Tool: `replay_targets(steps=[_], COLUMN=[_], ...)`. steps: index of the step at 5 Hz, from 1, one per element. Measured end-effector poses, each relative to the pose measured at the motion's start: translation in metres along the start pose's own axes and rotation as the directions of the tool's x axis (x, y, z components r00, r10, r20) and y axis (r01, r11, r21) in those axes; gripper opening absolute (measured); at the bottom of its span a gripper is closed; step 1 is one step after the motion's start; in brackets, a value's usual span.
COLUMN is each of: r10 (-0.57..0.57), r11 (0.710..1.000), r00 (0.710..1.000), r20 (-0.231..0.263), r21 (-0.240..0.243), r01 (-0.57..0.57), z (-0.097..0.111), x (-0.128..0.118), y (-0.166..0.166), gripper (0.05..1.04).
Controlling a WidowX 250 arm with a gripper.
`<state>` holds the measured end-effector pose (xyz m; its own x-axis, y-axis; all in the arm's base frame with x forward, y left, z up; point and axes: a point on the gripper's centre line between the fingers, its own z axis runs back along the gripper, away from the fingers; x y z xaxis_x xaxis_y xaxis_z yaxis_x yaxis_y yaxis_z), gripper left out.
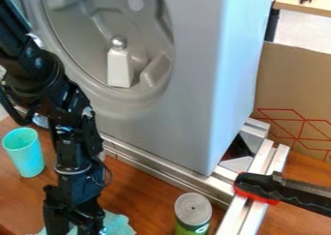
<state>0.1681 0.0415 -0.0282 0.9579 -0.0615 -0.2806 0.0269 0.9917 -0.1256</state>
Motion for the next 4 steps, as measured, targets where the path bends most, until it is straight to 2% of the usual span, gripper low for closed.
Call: replay_targets(steps=[1,2,3,4], r10=[-0.018,-0.052,-0.063,-0.071], r11=[0.999,0.994,0.993,0.993], r00=[0.995,0.986,0.989,0.987], r20=[0.093,0.159,0.131,0.142], r21=[0.047,0.104,0.108,0.109], r01=[0.014,0.035,0.049,0.056], z=[0.028,0.055,0.073,0.085], x=[-0.006,-0.024,-0.022,-0.021], y=[-0.003,-0.024,-0.036,-0.043], gripper=[1.001,1.001,1.001,1.001])
